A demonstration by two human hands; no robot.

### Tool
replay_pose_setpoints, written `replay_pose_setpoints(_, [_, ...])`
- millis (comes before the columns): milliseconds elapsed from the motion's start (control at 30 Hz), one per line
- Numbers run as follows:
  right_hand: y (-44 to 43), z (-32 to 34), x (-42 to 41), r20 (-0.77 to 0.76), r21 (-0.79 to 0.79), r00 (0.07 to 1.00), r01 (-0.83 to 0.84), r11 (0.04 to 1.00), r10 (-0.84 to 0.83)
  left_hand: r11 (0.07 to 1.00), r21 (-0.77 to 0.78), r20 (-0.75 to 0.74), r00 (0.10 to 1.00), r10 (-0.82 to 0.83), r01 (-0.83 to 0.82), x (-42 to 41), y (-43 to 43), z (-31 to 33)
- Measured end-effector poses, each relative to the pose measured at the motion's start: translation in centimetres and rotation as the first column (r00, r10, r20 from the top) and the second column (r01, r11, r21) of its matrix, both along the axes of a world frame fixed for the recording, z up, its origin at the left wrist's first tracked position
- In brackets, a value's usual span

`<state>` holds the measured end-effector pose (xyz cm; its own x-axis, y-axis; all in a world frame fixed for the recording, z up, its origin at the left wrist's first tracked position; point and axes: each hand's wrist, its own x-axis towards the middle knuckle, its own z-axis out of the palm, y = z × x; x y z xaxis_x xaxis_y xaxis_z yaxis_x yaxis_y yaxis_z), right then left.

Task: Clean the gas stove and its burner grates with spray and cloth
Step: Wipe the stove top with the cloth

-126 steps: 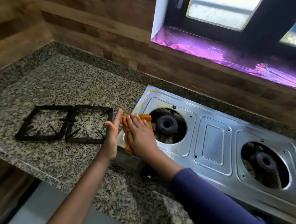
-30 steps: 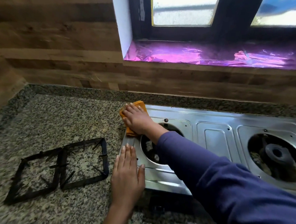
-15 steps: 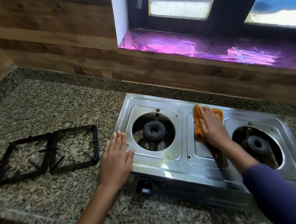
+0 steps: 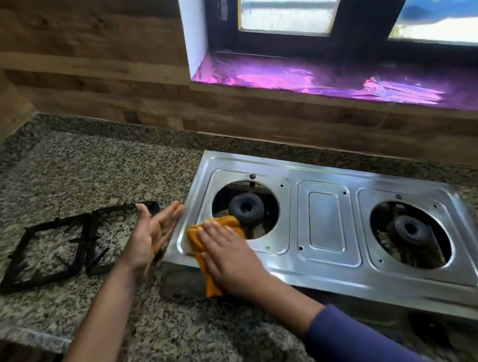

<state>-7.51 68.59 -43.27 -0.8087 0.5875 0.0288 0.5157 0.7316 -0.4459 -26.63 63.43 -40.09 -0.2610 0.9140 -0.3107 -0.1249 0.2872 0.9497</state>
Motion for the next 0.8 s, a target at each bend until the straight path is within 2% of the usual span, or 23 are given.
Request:
replay_pose_setpoints(133, [-0.7, -0.2, -6.4, 0.01, 0.064, 0.995, -0.1, 0.993, 0.099, 0.998, -0.009, -0.064, 0.996, 0.054, -0.055, 0.2, 0.4, 1.4])
replay_pose_setpoints(233, [-0.8, -0.4, -6.5, 0.047, 0.108, 0.974, -0.227, 0.968, 0.224, 0.999, -0.023, -0.136, 0.99, 0.03, -0.034, 0.2, 0.1, 2.0])
replay_pose_setpoints(300, [-0.8, -0.3, -4.4, -0.013, 0.07, 0.937, -0.349, 0.935, 0.35, 0.999, -0.038, -0.221, 0.975, 0.0, -0.009, 0.1, -0.3, 2.0])
replay_pose_setpoints(367, [-1.1, 0.2, -1.1, -0.127, -0.022, 0.912, -0.396, 0.918, 0.39, 0.998, -0.057, -0.291, 0.956, -0.03, 0.014, 0.4, -0.4, 1.7])
replay_pose_setpoints(500, [-2.0, 2.2, 5.7, -0.284, -0.243, 0.928, -0.312, 0.919, 0.24, 0.995, -0.08, -0.278, 0.958, -0.075, 0.054, 1.7, -0.6, 0.6])
replay_pose_setpoints(567, [-2.1, 2.6, 7.4, -0.39, -0.389, 0.919, -0.213, 0.896, 0.049, 0.996, -0.078, -0.326, 0.943, -0.068, 0.045, 2.5, -0.7, 0.1])
replay_pose_setpoints(633, [-1.5, 3.0, 8.0, -0.468, -0.495, 0.861, -0.07, 0.866, -0.197, 0.996, -0.077, -0.408, 0.911, -0.061, 0.032, 3.3, -0.9, -0.3])
replay_pose_setpoints(667, [-1.0, 3.0, 8.0, -0.457, -0.491, 0.847, 0.013, 0.871, -0.27, 0.997, -0.072, -0.452, 0.889, -0.064, 0.035, 3.8, -1.0, -0.4])
replay_pose_setpoints(700, [-0.3, 2.9, 7.9, -0.402, -0.422, 0.864, 0.12, 0.899, -0.304, 0.997, -0.061, -0.486, 0.872, -0.063, 0.038, 4.3, -1.2, -0.3])
replay_pose_setpoints(767, [0.8, 2.4, 7.8, -0.257, -0.076, 0.926, 0.266, 0.961, -0.277, 0.999, -0.03, -0.525, 0.849, -0.05, 0.04, 4.9, -1.4, -0.4])
replay_pose_setpoints(800, [0.9, 1.9, 7.6, -0.206, 0.052, 0.949, 0.254, 0.966, -0.238, 0.999, -0.014, -0.537, 0.843, -0.036, 0.034, 5.0, -1.5, -0.7])
